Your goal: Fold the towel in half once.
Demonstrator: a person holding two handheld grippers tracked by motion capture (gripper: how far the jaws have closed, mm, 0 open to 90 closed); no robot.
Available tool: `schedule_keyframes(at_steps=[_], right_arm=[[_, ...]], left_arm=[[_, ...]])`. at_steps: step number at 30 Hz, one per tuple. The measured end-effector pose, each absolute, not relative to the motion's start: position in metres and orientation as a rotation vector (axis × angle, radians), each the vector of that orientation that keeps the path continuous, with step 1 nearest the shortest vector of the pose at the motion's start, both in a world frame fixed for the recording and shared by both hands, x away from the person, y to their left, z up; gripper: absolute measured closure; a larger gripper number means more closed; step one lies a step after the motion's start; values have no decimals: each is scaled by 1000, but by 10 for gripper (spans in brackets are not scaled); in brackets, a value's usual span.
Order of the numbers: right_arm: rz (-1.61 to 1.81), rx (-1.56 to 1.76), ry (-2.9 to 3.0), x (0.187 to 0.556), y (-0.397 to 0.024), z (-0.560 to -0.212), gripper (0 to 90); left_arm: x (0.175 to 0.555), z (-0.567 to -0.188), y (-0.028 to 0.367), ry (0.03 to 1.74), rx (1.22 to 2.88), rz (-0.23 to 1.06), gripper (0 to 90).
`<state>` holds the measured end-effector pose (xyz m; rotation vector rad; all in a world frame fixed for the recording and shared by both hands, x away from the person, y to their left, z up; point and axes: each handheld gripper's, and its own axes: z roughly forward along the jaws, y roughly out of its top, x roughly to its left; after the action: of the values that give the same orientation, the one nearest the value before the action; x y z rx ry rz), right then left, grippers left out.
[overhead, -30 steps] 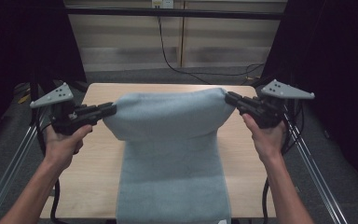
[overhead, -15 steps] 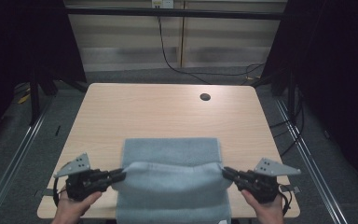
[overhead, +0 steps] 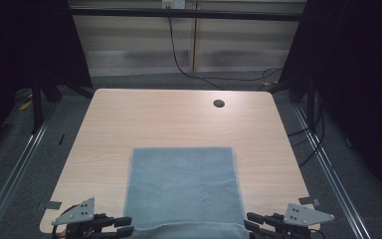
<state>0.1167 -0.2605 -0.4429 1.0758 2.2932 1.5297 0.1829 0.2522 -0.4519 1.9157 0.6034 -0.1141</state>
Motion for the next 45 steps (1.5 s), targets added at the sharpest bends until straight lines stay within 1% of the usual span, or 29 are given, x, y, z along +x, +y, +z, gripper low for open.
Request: schedule_keyframes(at_steps=[2, 3, 5, 6, 8, 9, 11, 12, 18, 20, 24, 26, 29, 32, 34, 36, 43, 45], right_arm=[[1515, 1102, 2263, 127, -259, -445, 675], [1520, 1116, 2254, 134, -258, -448, 670], [1493, 1128, 2263, 148, -253, -453, 658], [1479, 1126, 2273, 156, -250, -455, 650], [1434, 1115, 2313, 169, -244, -459, 652], [1419, 1117, 2322, 176, -242, -460, 649], [1402, 1127, 2334, 191, -240, -463, 633], [1384, 1131, 2337, 199, -239, -465, 629], [1294, 1168, 2373, 241, -232, -476, 575], [1265, 1178, 2382, 254, -229, -478, 570], [1218, 1205, 2397, 278, -222, -483, 565], [1193, 1200, 2414, 290, -216, -486, 562], [1137, 1199, 2439, 303, -206, -491, 560], [1117, 1210, 2441, 307, -201, -496, 547], [1096, 1240, 2434, 303, -199, -498, 525], [1078, 1243, 2433, 298, -196, -498, 522], [1079, 1205, 2473, 274, -200, -497, 527], [1063, 1205, 2485, 269, -201, -496, 526]], left_arm=[[202, -454, 253, 647, 1898, -104, 646], [212, -456, 253, 675, 1908, -78, 643], [232, -461, 249, 693, 1924, -69, 637], [239, -464, 247, 715, 1924, -46, 636], [253, -471, 241, 731, 1932, -56, 623], [258, -473, 237, 757, 1937, -34, 619], [267, -475, 232, 760, 1957, -45, 611], [270, -475, 229, 754, 1969, -18, 612], [300, -483, 222, 812, 2004, 5, 607], [311, -487, 219, 843, 2011, 7, 605], [326, -491, 216, 875, 2002, 70, 603], [329, -493, 217, 876, 2003, 56, 604], [331, -500, 218, 902, 2041, 78, 595], [329, -503, 219, 887, 2063, 66, 593], [328, -504, 220, 879, 2068, 64, 606], [326, -504, 222, 880, 2063, 45, 612], [299, -501, 220, 846, 2102, 20, 613], [294, -499, 217, 835, 2129, 39, 611]])
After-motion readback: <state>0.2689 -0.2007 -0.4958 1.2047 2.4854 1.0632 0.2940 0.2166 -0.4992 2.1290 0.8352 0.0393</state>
